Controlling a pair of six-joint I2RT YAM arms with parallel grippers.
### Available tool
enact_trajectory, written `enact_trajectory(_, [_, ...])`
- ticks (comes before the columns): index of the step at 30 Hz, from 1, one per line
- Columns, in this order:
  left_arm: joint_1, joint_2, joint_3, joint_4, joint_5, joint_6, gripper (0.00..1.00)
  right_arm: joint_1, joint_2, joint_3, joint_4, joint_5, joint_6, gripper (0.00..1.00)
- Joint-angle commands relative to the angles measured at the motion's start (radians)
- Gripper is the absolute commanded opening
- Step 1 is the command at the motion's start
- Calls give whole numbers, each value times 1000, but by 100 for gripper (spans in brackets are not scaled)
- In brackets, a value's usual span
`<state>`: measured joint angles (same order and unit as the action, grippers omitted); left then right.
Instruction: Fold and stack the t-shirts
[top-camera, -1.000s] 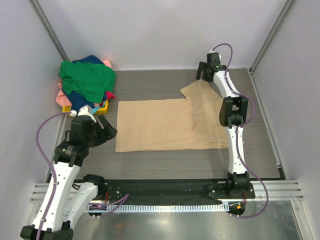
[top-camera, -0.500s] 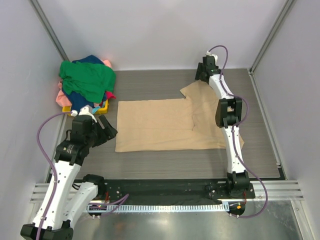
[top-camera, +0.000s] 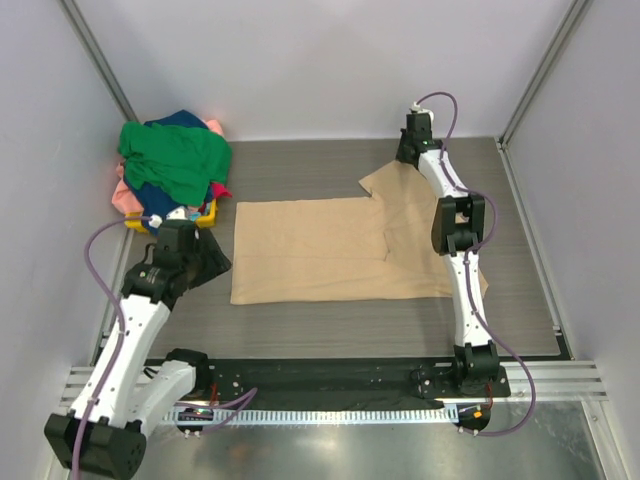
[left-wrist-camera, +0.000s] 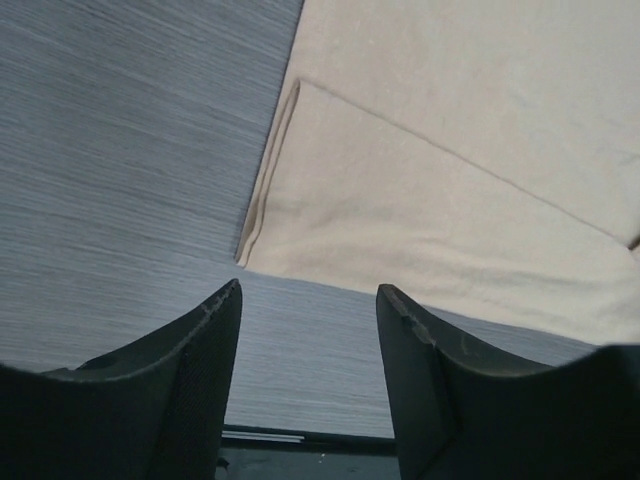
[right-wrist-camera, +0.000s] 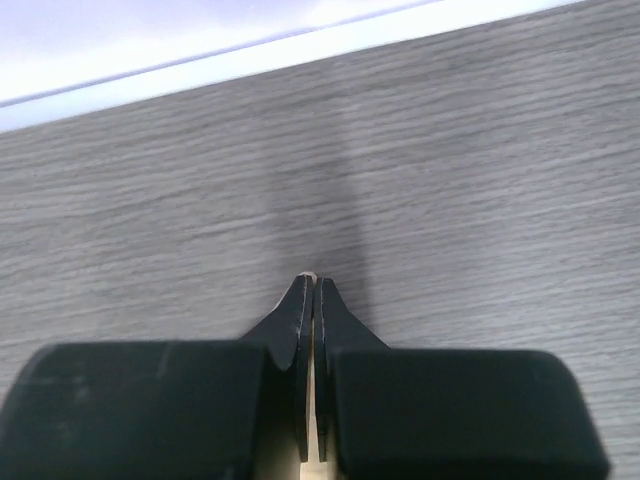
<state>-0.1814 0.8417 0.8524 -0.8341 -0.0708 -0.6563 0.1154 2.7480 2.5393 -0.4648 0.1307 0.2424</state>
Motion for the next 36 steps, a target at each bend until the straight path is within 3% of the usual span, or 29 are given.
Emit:
enact_trajectory(1, [-3, 86, 62, 104, -46, -26, 56, 10, -88, -83, -48, -45, 5, 1])
enact_trajectory(5, [-4, 307, 190, 205, -46, -48, 47, 10, -235, -191, -46, -78, 24, 2])
enact_trajectory(9, [-21, 531, 325, 276, -84, -58, 45, 10, -423, -330, -40, -117, 76, 1])
enact_trajectory(13, [-21, 768, 492, 293, -119, -54, 46, 15, -580, -534, -6, -155, 98, 1])
enact_trajectory(20, [-21, 1219, 952, 109, -211, -49, 57, 20, -755, -724, 12, -171, 104, 1])
enact_trajectory(25, [-15, 1339, 1047, 43, -273, -94, 62, 21, -833, -841, 40, -195, 120, 2])
enact_trajectory(36, [-3, 1432, 993, 110, -296, -132, 64, 21, -878, -942, 75, -220, 110, 1])
